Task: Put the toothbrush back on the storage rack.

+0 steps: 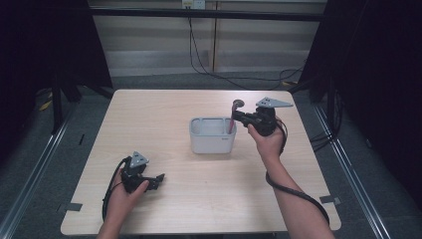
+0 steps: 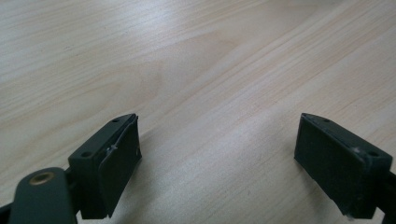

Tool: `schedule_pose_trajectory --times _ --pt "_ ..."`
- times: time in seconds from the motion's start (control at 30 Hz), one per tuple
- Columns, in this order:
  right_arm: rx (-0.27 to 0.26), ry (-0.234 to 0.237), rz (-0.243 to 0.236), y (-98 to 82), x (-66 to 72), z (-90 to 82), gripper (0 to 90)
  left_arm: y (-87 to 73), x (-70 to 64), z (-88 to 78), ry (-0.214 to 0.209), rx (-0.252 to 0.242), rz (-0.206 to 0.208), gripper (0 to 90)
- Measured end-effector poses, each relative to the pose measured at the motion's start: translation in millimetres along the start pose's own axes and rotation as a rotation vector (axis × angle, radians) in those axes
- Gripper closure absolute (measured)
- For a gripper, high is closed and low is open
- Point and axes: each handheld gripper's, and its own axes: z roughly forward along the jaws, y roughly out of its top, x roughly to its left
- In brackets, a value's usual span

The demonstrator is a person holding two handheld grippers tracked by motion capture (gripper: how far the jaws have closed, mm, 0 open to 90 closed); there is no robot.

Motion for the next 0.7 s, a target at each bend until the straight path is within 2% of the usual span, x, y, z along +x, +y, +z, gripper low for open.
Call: schedule_pose_trajectory --times 0.7 --pt "0.006 0.005 0.004 -10.9 0.0 -1.3 86.2 0.0 0.0 0.0 0.000 -0.001 0.000 13.8"
